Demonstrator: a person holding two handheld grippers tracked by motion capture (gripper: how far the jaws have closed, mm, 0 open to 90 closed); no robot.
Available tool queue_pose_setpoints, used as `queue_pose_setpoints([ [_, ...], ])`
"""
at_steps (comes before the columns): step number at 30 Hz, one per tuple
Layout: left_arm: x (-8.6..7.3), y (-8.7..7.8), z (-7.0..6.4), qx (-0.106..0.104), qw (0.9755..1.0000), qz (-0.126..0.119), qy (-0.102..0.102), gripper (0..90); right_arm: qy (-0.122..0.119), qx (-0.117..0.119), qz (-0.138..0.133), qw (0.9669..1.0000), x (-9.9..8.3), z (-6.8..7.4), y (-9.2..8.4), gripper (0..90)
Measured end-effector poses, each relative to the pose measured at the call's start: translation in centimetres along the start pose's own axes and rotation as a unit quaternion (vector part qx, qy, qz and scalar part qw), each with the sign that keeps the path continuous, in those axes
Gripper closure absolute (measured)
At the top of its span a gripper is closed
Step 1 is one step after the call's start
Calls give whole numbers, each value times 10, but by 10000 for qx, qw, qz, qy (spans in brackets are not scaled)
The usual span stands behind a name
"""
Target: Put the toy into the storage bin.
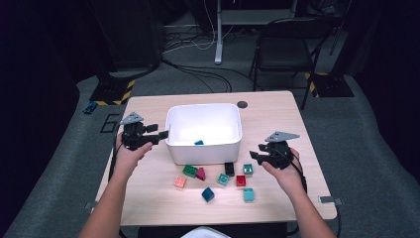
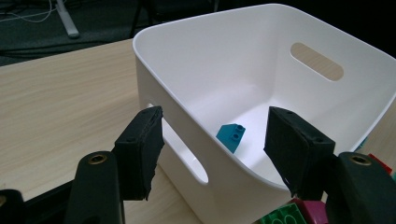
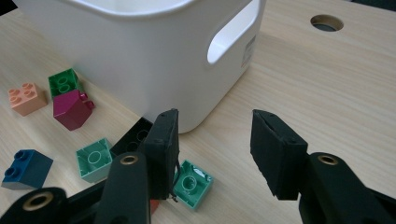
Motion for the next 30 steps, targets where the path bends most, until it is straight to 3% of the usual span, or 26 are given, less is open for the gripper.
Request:
queue_pose_setpoints([
  [10, -2, 0, 2, 30, 10000, 39, 25, 369, 118, -43, 186, 9997, -26, 3, 25, 489],
  [30, -2, 0, 2, 38, 10000, 14, -1, 369, 100, -194, 386, 9990, -43, 9, 51, 451],
])
Point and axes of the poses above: each handheld gripper's, and its own axes: y roughly forward along the jaws, x roughly out of its top, z roughly to its left, the point moved 9 cm from there along y, roughly forward along the jaws, and after that the axes turned 7 degrees about x, right-handed, at the moved point
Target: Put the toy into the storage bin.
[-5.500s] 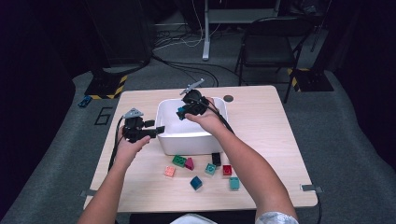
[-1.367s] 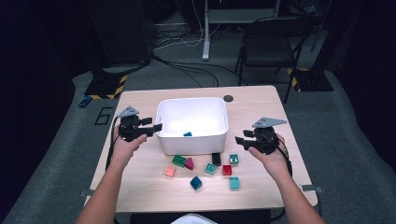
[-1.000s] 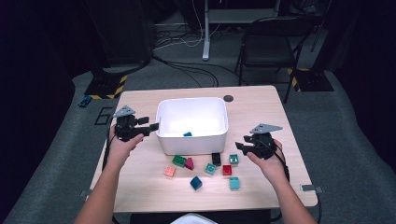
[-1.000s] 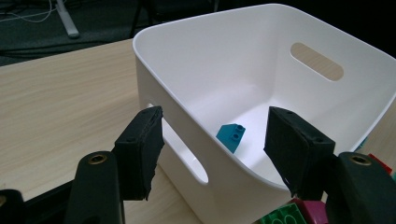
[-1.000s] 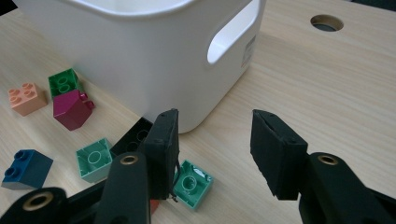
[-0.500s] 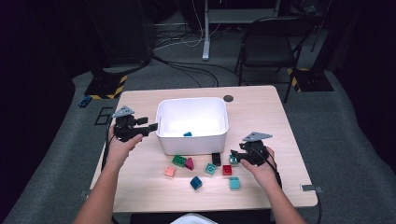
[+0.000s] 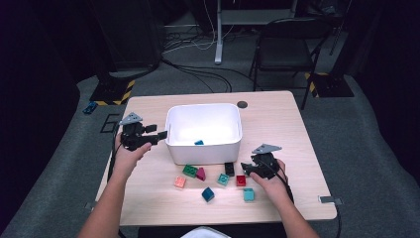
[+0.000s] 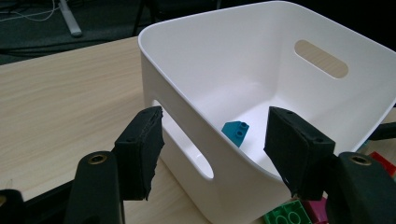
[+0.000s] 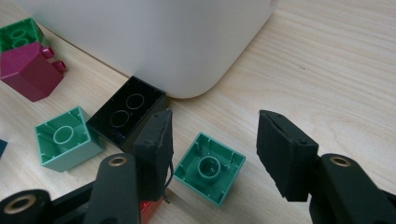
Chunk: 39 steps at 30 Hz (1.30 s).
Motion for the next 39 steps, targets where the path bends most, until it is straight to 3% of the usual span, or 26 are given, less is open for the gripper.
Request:
queue_pose_setpoints([
  [10, 0, 0, 0, 0, 10000, -8, 0, 369, -108, -152, 253, 9995, -9, -1, 10, 436],
  [18, 1, -1, 1, 3, 10000, -21, 8, 369, 58, -127, 360, 9993, -18, -5, 9, 475],
  [24, 0, 0, 1, 8, 10000, -23, 6, 368, 101, -121, 331, 9993, -19, -9, 7, 571],
  [39, -1, 0, 3, 19, 10000, 7, -12, 368, 98, -26, 311, 9995, -15, -8, 2, 585],
])
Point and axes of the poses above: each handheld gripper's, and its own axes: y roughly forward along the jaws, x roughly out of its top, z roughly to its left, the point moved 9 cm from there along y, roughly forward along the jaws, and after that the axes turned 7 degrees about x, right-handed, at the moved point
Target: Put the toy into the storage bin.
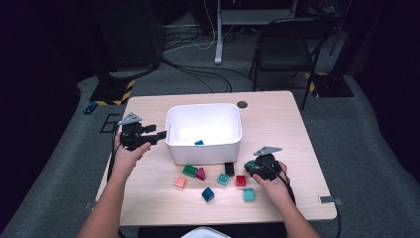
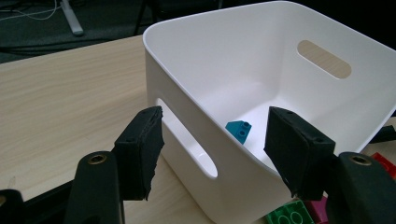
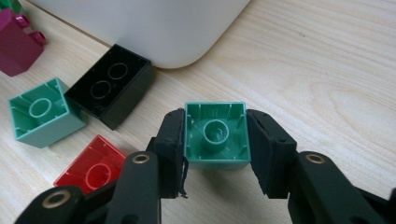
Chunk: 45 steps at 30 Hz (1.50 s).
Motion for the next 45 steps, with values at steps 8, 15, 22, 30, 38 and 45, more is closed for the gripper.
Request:
queue_pose_setpoints([
  [8, 0, 0, 1, 7, 10000, -5, -6, 368, 3, 45, -71, 10000, 4, -2, -7, 585],
  [15, 0, 1, 0, 3, 10000, 8, -28, 368, 86, 125, -88, 9998, 9, 1, -15, 585],
  [22, 0, 0, 1, 13, 10000, -1, -37, 368, -30, 166, -65, 9998, 16, 3, -24, 585],
  [30, -1, 1, 1, 7, 10000, 22, -3, 368, -34, 247, -116, 9996, 29, 6, -37, 585],
  [38, -1, 1, 1, 7, 10000, 30, -31, 368, -22, 300, -188, 9994, 42, 5, -51, 585],
  [45, -1, 1, 2, 6, 10000, 33, -21, 368, -81, 354, -223, 9991, 56, 6, -65, 585],
])
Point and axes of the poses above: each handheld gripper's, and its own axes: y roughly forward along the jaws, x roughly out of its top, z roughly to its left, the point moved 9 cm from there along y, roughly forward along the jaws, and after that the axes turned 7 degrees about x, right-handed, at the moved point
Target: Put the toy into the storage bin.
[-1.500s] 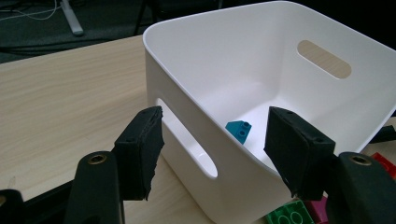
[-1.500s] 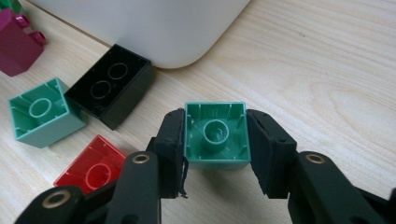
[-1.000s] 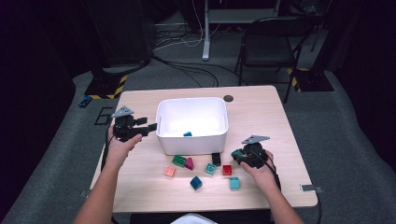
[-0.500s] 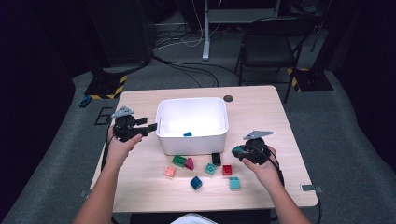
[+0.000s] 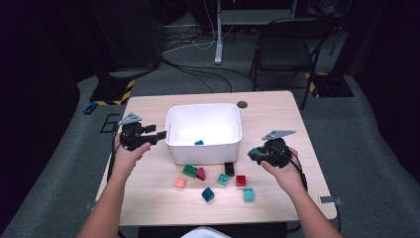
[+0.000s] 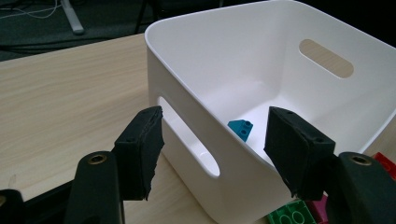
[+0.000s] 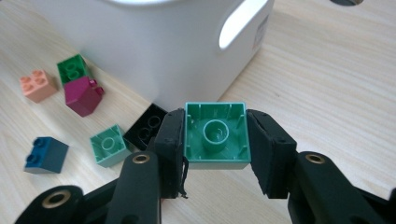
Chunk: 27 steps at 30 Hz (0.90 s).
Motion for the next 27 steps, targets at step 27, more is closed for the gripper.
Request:
queue_pose_setpoints([
  [27, -1, 1, 1, 19, 10000, 26, -7, 368, -337, 262, -66, 9991, 62, 22, -39, 585],
])
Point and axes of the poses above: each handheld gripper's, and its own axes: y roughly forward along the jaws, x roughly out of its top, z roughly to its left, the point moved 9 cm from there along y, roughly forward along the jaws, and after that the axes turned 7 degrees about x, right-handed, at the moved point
